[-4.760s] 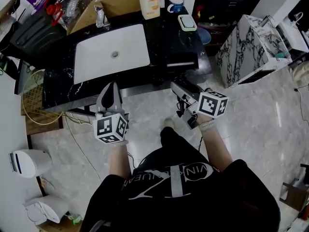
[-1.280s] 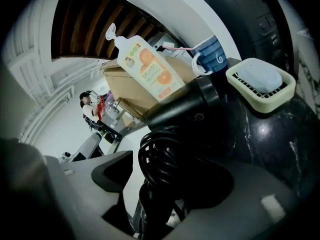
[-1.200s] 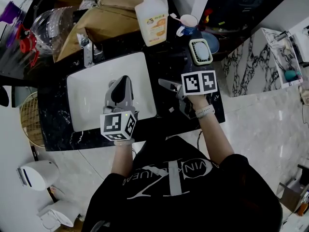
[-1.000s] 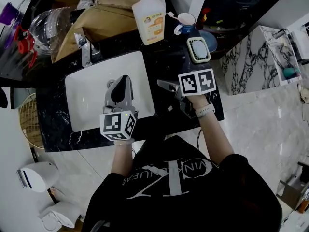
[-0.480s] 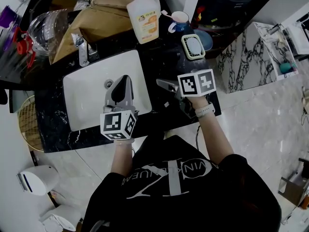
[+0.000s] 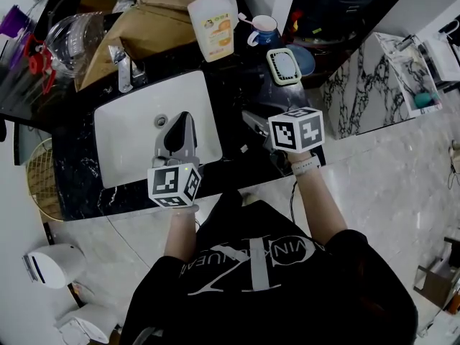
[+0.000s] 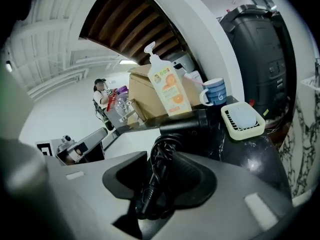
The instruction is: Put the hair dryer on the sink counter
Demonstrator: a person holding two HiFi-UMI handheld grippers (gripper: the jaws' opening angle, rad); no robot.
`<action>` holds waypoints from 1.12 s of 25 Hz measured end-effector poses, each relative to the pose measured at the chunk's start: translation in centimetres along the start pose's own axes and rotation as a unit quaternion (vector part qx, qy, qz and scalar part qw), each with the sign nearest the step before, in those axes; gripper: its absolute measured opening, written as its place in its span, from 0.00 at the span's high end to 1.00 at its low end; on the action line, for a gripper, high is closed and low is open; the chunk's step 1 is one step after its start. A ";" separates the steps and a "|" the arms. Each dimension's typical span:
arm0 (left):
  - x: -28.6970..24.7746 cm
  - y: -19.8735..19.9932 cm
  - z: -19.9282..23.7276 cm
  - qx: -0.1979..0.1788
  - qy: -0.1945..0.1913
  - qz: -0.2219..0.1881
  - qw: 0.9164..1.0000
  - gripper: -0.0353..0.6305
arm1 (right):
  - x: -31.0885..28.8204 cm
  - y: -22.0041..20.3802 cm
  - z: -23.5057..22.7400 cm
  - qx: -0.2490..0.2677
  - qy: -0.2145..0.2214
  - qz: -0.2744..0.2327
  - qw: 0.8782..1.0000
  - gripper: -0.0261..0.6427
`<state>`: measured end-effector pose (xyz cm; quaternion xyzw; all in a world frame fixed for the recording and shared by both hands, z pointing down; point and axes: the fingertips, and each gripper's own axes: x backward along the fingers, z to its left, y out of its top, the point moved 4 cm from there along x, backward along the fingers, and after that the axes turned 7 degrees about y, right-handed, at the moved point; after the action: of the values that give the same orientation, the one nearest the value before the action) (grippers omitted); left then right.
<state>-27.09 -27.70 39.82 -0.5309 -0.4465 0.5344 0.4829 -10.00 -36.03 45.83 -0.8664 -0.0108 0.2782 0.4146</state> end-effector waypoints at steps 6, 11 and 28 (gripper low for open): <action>1.1 0.4 -0.8 -0.004 0.006 -0.006 1.000 0.95 | 1.8 0.5 0.4 0.036 -0.018 -0.037 0.998 0.87; 2.0 0.7 -1.3 -0.008 0.013 -0.012 1.000 0.95 | 3.1 0.6 0.4 0.043 -0.024 -0.061 0.997 0.93; 4.1 2.7 -1.2 -0.015 0.044 -0.041 0.998 0.95 | 7.1 2.8 1.8 0.100 -0.036 -0.158 0.982 0.95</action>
<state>-25.87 -24.02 36.53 -0.5422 -0.4540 0.4832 0.5162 -5.45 -34.84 39.55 -0.7974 -0.1340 0.2398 0.5373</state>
